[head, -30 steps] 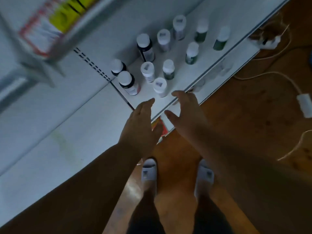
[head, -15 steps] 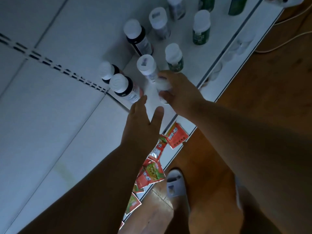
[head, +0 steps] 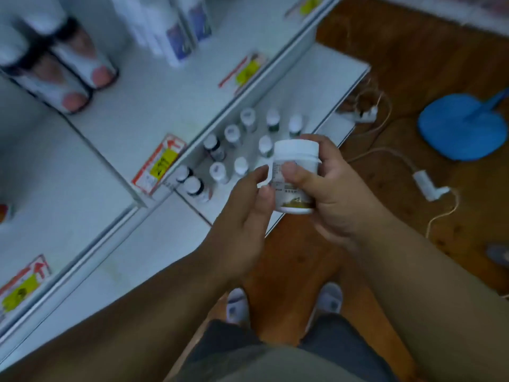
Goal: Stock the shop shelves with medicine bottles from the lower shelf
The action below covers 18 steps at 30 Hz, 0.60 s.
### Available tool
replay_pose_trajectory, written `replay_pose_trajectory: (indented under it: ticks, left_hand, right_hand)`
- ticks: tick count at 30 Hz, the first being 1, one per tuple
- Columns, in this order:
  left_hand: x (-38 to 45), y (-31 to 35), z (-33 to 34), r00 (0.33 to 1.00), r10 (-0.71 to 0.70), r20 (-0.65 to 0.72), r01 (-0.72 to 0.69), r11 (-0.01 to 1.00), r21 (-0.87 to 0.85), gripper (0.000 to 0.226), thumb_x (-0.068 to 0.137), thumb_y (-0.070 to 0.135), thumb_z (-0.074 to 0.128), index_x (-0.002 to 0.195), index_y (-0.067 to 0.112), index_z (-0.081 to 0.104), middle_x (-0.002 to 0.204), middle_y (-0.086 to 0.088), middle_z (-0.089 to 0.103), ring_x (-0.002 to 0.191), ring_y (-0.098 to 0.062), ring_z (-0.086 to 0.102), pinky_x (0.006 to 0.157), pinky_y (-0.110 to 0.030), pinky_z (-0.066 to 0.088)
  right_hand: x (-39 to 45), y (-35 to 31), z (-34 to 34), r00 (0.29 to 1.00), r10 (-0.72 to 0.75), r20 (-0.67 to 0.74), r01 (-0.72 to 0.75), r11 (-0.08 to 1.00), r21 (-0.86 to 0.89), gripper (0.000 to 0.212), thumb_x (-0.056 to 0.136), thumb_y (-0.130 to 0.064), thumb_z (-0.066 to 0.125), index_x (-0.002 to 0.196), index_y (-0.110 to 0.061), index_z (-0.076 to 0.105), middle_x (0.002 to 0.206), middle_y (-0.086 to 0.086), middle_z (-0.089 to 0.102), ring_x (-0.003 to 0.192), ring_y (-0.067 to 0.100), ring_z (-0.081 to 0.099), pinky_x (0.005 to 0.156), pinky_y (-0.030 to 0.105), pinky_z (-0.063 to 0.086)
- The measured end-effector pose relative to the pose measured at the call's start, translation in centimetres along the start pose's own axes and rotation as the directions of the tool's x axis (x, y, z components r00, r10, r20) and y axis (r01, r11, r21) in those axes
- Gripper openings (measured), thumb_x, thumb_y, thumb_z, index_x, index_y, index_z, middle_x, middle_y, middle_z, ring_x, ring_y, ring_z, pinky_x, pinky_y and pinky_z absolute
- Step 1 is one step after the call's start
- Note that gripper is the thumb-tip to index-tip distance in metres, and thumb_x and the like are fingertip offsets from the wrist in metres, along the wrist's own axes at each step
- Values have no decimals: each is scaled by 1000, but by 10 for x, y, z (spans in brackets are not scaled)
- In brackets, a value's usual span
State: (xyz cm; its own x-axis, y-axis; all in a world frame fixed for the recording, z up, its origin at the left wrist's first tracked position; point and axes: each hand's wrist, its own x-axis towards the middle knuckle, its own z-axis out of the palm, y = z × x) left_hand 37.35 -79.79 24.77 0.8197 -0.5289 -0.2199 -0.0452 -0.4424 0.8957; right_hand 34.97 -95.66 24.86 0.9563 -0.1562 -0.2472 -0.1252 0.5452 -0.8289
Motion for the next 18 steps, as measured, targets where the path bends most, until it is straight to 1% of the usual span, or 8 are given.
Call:
replay_pose_trajectory:
  ticks: [3, 4, 6, 9, 11, 13, 16, 18]
  left_hand:
    - [15, 61, 16, 987, 158, -4, -157, 987, 40, 85, 83, 85, 18, 150, 36, 32, 147, 16, 44, 133, 1, 42, 109, -27, 38]
    - [20, 79, 22, 981, 194, -19, -193, 980, 45, 88, 80, 87, 19, 150, 35, 31, 147, 17, 44, 133, 3, 42, 106, -22, 37]
    - [31, 111, 33, 967, 247, -64, -242, 967, 76, 86, 80, 83, 23, 151, 35, 29, 149, 16, 41, 132, 5, 40, 104, -18, 34]
    - [48, 148, 43, 953, 294, -79, -285, 953, 104, 86, 79, 80, 25, 152, 34, 27, 150, 15, 37, 133, 4, 38, 105, -22, 34]
    - [66, 166, 42, 946, 317, -74, -304, 942, 144, 88, 79, 81, 24, 153, 33, 26, 152, 13, 37, 134, 1, 38, 109, -30, 36]
    - [90, 179, 36, 934, 348, -76, -334, 930, 150, 91, 78, 85, 22, 153, 32, 27, 151, 11, 38, 134, -1, 39, 111, -39, 38]
    - [133, 194, 27, 910, 409, -72, -396, 907, 144, 91, 80, 87, 21, 152, 32, 29, 149, 12, 40, 134, -4, 41, 109, -44, 40]
    - [162, 205, 22, 909, 413, -53, -402, 904, 148, 83, 81, 84, 23, 150, 37, 30, 145, 17, 41, 131, -1, 41, 107, -42, 42]
  right_hand:
    - [-10, -70, -12, 993, -120, -12, 118, 988, -96, 37, 81, -25, 70, 113, -20, 52, 97, 10, 61, 87, 26, 62, 73, 45, 57]
    - [-13, -93, -16, 989, -143, -25, 139, 982, -124, 35, 82, -30, 66, 112, -20, 52, 97, 9, 62, 88, 26, 63, 76, 47, 56]
    - [-15, -134, -24, 983, -175, -47, 164, 971, -174, 37, 83, -35, 61, 115, -18, 53, 99, 10, 63, 90, 25, 64, 78, 48, 56]
    - [-10, -185, -30, 968, -252, -15, 240, 935, -261, 36, 85, -33, 59, 116, -16, 52, 100, 11, 62, 87, 23, 64, 72, 43, 58]
    - [2, -210, -31, 953, -303, 14, 293, 908, -298, 28, 90, -28, 60, 113, -15, 52, 96, 8, 62, 82, 17, 64, 66, 35, 58]
    - [20, -230, -32, 942, -332, 47, 329, 888, -321, 25, 89, -26, 61, 109, -15, 52, 93, 5, 62, 77, 14, 64, 63, 31, 56]
    - [55, -253, -34, 934, -353, 51, 346, 859, -378, 28, 81, -27, 60, 106, -16, 51, 90, 7, 61, 76, 16, 64, 61, 32, 54]
    - [80, -268, -37, 932, -363, 14, 340, 858, -386, 29, 79, -28, 56, 105, -17, 52, 90, 10, 59, 77, 21, 62, 60, 35, 54]
